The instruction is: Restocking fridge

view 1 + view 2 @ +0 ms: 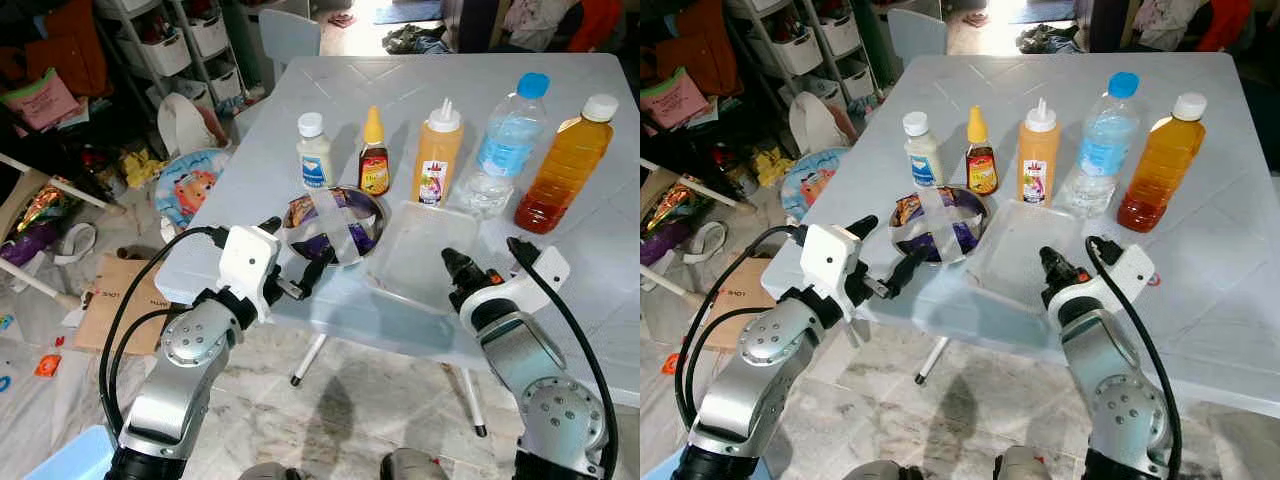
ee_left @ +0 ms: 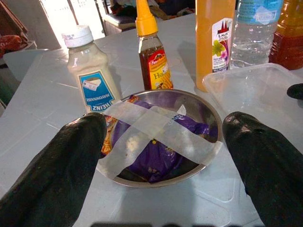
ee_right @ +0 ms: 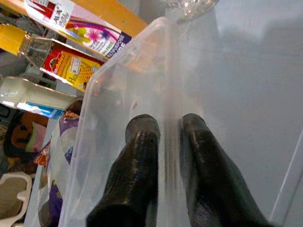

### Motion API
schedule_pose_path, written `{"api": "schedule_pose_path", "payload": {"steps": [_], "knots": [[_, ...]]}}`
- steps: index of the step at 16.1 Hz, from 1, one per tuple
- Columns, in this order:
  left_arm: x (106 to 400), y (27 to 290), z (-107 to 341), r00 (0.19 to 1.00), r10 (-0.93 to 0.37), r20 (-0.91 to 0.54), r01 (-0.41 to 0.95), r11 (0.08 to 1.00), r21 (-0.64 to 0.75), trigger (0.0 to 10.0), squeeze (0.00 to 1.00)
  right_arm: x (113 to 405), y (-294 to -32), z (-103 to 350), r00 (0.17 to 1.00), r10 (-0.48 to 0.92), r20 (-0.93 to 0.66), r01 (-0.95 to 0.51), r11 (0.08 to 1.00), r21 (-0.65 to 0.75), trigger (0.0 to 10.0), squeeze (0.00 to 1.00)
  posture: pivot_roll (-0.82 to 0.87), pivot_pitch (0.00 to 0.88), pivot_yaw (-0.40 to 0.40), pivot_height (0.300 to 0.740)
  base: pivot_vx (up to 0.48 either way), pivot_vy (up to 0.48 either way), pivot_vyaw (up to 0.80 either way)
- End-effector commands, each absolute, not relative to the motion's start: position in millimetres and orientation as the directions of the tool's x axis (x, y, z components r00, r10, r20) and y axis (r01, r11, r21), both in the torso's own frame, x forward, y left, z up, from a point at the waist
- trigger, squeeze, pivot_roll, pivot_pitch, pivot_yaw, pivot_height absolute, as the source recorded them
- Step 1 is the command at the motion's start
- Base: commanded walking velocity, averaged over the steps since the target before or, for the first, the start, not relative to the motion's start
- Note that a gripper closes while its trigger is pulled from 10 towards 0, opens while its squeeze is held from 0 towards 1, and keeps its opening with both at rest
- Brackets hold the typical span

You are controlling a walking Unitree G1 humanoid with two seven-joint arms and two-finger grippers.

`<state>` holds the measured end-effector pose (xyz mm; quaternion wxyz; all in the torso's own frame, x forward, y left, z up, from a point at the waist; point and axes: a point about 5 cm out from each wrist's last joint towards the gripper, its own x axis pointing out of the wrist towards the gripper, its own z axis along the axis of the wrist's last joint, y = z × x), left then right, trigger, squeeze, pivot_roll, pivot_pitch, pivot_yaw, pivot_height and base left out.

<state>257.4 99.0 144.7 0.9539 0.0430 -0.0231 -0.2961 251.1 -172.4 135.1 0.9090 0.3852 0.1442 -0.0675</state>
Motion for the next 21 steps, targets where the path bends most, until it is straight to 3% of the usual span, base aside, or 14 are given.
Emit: {"api": "schedule_pose_path", "payload": {"steps": [1,6,7,8,10,12,21], "knots": [[259,102,145,0.830,-0.558,0.018,0.552,0.826,0.111,10.0,0.00,252,-164,126,0.934,0.001,-0.357,0.268,0.658,0.704,0.0,0.00,-0.10,0.038,0.124,0.740,0.000,0.000,0.00],[259,101,144,0.834,-0.551,0.021,0.546,0.830,0.110,10.0,0.00,252,-164,125,0.936,0.002,-0.351,0.254,0.687,0.681,0.0,0.00,-0.10,0.032,0.122,0.740,0.000,0.000,0.00],[259,101,145,0.838,-0.545,0.024,0.540,0.835,0.111,10.0,0.00,252,-162,129,0.944,0.019,-0.328,0.214,0.723,0.657,4.6,0.00,-0.10,0.030,0.121,0.740,0.000,0.000,0.00],[260,102,145,0.847,-0.531,0.030,0.525,0.843,0.114,10.0,0.00,253,-161,133,0.954,0.035,-0.299,0.163,0.775,0.611,10.0,0.00,-0.10,0.027,0.120,0.740,0.000,0.000,0.00],[263,107,145,0.877,-0.478,0.051,0.472,0.876,0.095,10.0,0.00,250,-159,143,0.977,0.042,-0.211,0.061,0.886,0.459,10.0,0.00,-0.10,0.015,0.122,0.740,0.000,0.000,0.00],[263,110,142,0.899,-0.436,0.039,0.431,0.897,0.092,10.0,0.00,246,-159,150,0.987,0.041,-0.153,0.022,0.920,0.391,10.0,0.00,-0.10,0.002,0.122,0.740,0.000,0.000,0.00],[268,103,142,0.899,-0.435,0.056,0.430,0.899,0.081,10.0,0.00,256,-162,179,0.997,0.076,0.018,-0.078,0.977,0.201,10.0,0.00,-0.12,0.000,0.113,0.740,-0.142,0.000,0.00]]}}
